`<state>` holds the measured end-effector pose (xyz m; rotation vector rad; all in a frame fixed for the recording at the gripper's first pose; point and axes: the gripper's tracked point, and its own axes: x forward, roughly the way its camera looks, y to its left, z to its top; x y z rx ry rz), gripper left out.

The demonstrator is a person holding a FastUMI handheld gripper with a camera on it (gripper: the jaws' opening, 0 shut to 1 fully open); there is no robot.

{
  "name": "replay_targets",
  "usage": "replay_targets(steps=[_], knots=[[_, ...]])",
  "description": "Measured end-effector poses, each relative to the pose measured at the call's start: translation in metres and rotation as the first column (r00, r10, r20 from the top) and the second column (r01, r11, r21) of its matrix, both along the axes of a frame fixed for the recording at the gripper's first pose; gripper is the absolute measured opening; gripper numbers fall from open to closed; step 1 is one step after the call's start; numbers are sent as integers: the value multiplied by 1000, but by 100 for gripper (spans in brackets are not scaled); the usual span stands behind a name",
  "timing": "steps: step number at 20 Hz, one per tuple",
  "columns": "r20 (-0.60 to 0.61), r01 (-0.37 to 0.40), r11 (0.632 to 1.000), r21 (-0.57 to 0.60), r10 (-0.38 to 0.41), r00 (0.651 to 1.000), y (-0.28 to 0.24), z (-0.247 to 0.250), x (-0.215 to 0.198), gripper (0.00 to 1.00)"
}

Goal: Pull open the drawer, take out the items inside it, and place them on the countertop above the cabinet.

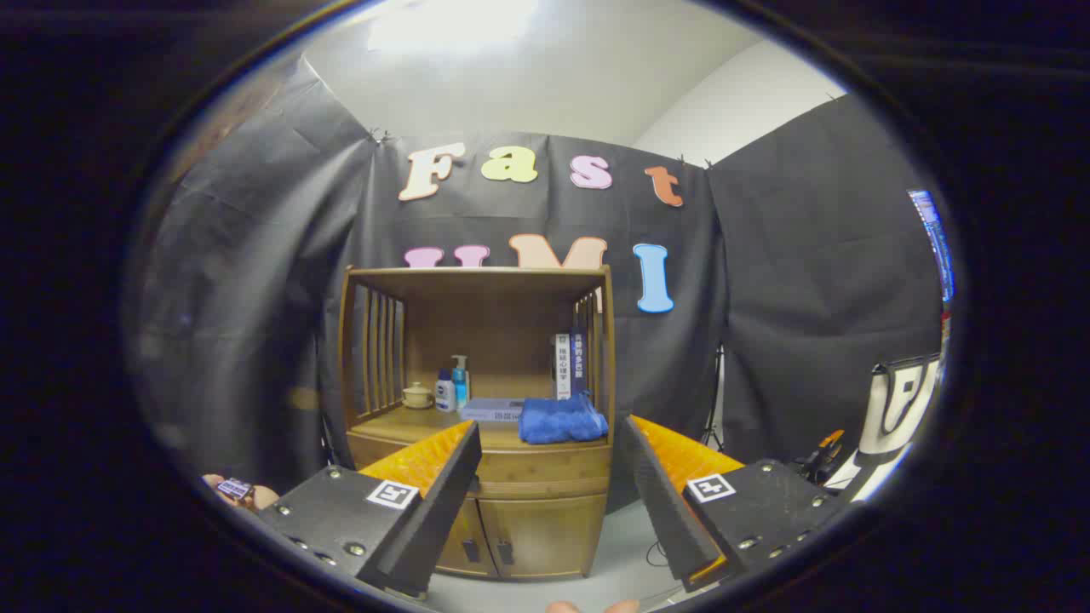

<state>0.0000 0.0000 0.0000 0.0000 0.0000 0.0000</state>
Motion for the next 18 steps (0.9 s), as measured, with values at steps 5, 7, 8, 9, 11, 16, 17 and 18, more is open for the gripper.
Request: replay_targets(steps=[5,7,8,9,11,16,17,18], knots=[[-42,-23,1000,-22,22,999,22,-17,5,99],[-58,-29,999,-21,27,998,26,-23,12,99],[-61,-32,999,-16,31,998,28,-24,15,99],[-62,-38,999,-13,37,997,30,-25,18,99],[-68,-44,999,-9,44,997,33,-29,25,99],[-78,-76,997,6,76,994,46,-40,47,99],[-82,-91,996,9,91,992,51,-43,55,99],[-84,-99,995,11,100,991,55,-46,62,99]])
